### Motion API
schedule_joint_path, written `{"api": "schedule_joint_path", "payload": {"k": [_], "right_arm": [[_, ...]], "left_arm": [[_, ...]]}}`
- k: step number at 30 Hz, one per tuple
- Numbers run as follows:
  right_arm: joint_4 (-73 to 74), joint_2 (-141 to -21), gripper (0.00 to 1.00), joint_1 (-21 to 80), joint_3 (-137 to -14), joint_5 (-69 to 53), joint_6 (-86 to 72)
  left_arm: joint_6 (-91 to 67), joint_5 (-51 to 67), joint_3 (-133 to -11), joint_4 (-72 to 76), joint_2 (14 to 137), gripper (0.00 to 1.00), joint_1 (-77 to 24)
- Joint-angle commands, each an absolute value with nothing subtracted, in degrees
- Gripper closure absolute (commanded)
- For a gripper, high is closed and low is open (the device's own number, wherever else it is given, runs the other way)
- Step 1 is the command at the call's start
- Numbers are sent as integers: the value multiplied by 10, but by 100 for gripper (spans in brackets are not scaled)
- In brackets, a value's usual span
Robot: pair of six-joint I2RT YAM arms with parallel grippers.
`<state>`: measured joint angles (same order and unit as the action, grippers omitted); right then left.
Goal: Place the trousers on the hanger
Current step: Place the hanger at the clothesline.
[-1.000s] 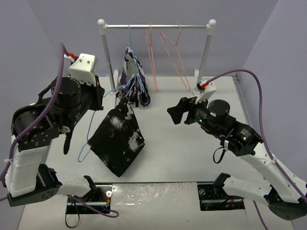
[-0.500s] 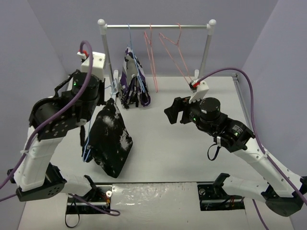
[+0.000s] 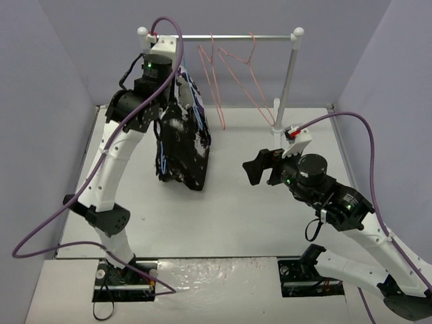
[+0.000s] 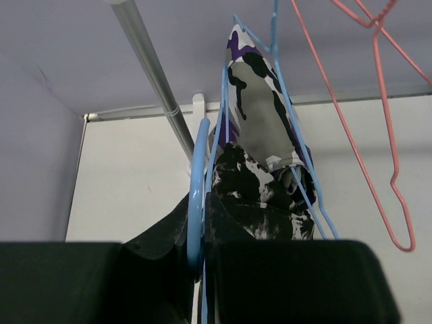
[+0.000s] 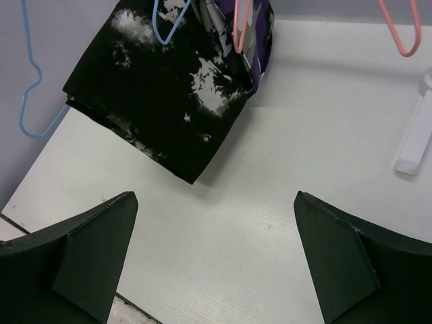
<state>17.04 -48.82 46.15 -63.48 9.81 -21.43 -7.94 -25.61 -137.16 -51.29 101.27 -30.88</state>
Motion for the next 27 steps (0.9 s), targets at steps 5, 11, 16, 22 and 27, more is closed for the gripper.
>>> {"api": "schedule_joint_path", "payload": {"k": [5,11,16,22,27], "right_arm": [[159,-448,0,458,-631,158,-206],[175,-440,0,458,-637,169,-199],[181,-437,0,458,-642,183,-190],[188,-441,0,458,-649,186,-180],[189,-451,0,458,-644,182,-168]], "left_arm": [[-30,-217,-1510,-394,1064,100,-255],[-24,-203,-1504,-342,1078,100,-239],[-12,-241,-1516,-330,1099,100,-230],[-18,-261,-1429,-308,1045,100,-200],[-3,-285,-1376,-305,1005,100,-195]]}}
